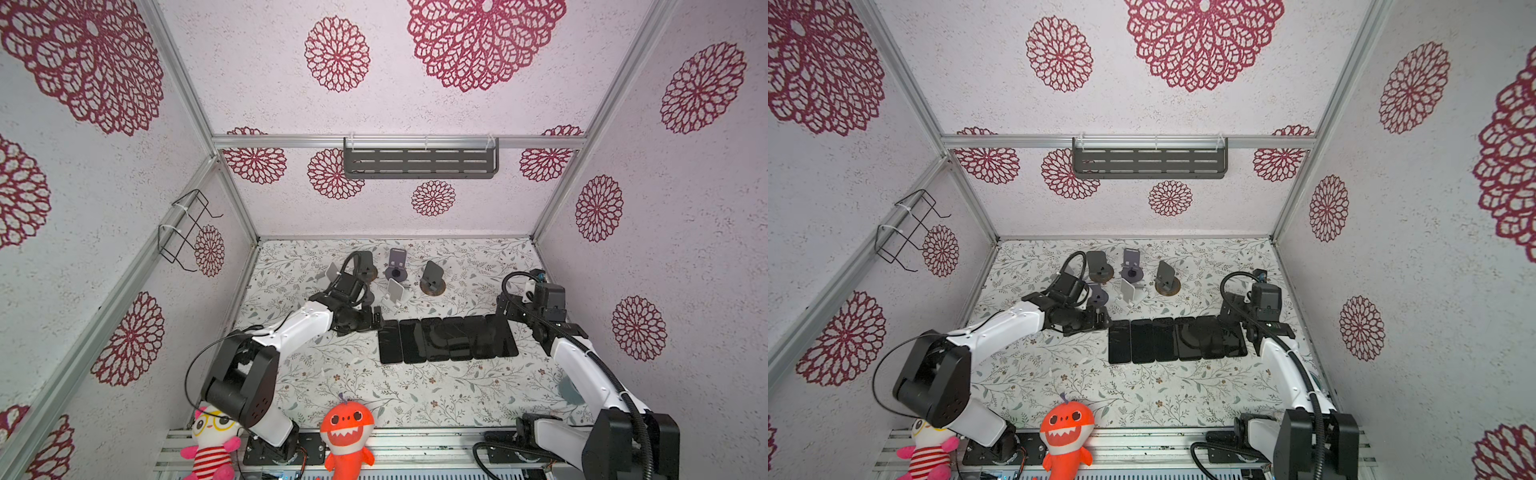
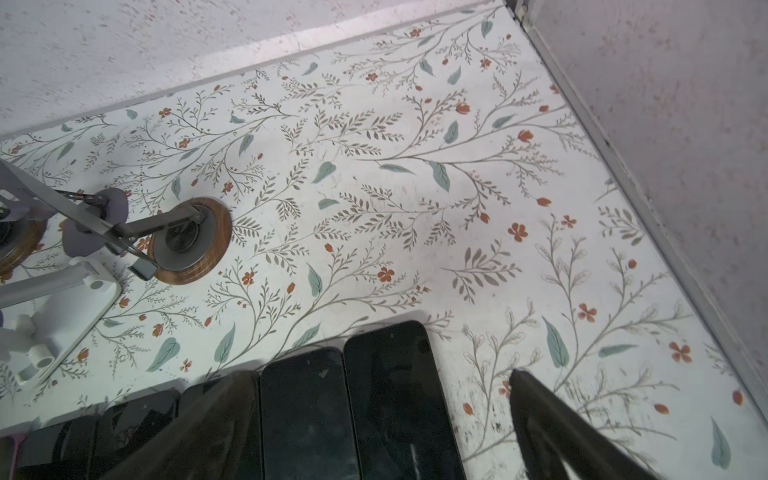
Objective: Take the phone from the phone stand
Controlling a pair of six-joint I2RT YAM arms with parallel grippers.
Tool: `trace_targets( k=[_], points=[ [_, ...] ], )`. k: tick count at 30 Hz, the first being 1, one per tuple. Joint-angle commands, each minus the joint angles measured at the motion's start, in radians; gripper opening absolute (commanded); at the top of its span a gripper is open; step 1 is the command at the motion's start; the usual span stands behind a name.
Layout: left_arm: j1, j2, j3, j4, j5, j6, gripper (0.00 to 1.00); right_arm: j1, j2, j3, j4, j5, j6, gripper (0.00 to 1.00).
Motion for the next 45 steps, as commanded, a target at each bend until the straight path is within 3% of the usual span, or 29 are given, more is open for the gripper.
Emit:
trace_targets(
  k=[1,7,11,14,24,33,37,40,41,45],
  points=[
    [0.082,-0.094,-0.031,0.067,-0.205,0.095,1.0,0.061,0.014,-0.049,0.184,0.12,-0.058,0.99],
    [0.172,-0.218,-0.118,0.192,-0.434,0.204,0.97,0.084,0.107,-0.143,0.443,0.238,-0.099,0.99],
    [0.232,-0.237,-0.179,0.255,-0.636,0.264,0.97,0.084,0.174,-0.201,0.608,0.228,-0.116,0.99],
    [0.285,-0.24,-0.266,0.397,-0.723,0.312,0.97,0.086,0.228,-0.219,0.696,0.229,-0.109,0.99],
    [0.429,-0.135,-0.472,0.93,-0.725,0.422,0.97,0.087,0.349,-0.249,0.925,0.27,-0.194,0.99],
    [0.515,-0.125,-0.518,1.089,-0.649,0.404,0.97,0.086,0.349,-0.373,1.15,0.311,-0.178,0.99],
    [0.574,-0.064,-0.58,1.298,-0.514,0.367,0.97,0.083,0.349,-0.426,1.244,0.295,-0.179,0.99],
    [0.561,-0.045,-0.541,1.228,-0.473,0.398,0.97,0.075,0.376,-0.46,1.326,0.274,-0.178,0.99],
    [0.564,-0.04,-0.561,1.284,-0.474,0.403,0.97,0.075,0.411,-0.472,1.392,0.276,-0.188,0.99],
    [0.549,0.006,-0.605,1.402,-0.461,0.42,0.97,0.073,0.395,-0.464,1.348,0.272,-0.173,0.99]
  ],
)
